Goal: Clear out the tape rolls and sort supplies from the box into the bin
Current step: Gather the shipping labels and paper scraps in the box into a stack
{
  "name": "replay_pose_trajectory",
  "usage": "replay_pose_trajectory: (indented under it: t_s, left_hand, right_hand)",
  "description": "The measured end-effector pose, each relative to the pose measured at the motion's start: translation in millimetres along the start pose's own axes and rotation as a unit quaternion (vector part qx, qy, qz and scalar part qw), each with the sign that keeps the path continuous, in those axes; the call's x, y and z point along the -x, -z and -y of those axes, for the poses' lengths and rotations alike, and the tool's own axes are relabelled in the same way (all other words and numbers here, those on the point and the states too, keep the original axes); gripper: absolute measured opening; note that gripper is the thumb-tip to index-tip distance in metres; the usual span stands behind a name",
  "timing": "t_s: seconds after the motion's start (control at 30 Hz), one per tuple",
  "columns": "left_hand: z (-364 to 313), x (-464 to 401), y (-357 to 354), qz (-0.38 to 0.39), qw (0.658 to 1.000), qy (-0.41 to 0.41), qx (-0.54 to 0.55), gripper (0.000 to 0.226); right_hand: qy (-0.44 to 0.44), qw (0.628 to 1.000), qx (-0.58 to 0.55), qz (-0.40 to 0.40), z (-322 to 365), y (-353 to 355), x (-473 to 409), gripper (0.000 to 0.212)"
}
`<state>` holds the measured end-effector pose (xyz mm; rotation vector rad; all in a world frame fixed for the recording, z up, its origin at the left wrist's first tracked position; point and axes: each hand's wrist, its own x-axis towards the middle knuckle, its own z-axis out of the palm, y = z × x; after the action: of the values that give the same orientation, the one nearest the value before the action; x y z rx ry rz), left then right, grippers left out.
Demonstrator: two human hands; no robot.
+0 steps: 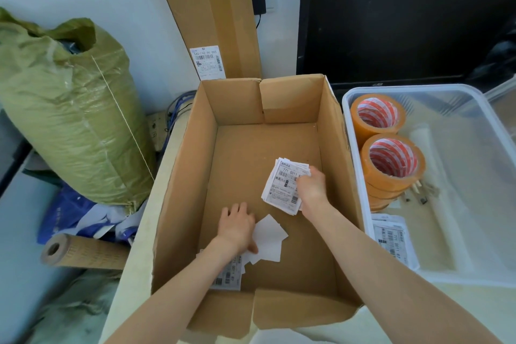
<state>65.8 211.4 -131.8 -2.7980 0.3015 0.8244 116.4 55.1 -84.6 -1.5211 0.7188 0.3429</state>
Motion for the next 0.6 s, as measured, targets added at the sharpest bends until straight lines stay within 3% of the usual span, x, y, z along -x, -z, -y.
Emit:
replay_pose_trajectory:
  t_s: [0.17, 0.27, 0.33, 0.4, 0.5, 0.6]
  left_hand:
    - [4, 3, 8, 0.051, 0.990, 0.000, 0.133, 0.044]
    - [19, 2, 21, 0.072, 0.947, 0.043, 0.309, 0.034]
    - [32, 3, 34, 0.015, 0.909, 0.073, 0.410, 0.030]
    - [47, 5, 45, -0.090, 0.870, 0.085, 0.477, 0.017]
    - [59, 9, 52, -0.224, 0.798, 0.069, 0.555, 0.038]
    - [61, 14, 57, -0.301, 0.748, 0.033, 0.591, 0.033]
  right_hand:
    - [0.007, 1.000, -0.014, 0.000, 2, 2, 4, 0.040]
    - [0.010, 0.999, -0.043, 0.005, 2, 2, 5, 0.037]
    - [0.014, 0.997, -0.070, 0.003, 1, 2, 6, 0.034]
    - [0.026, 0.996, -0.086, -0.004, 1, 3, 6, 0.033]
    - [0.034, 0.995, -0.088, -0.013, 0, 3, 5, 0.032]
    - [0.043, 0.996, -0.073, -0.020, -1, 2, 4, 0.031]
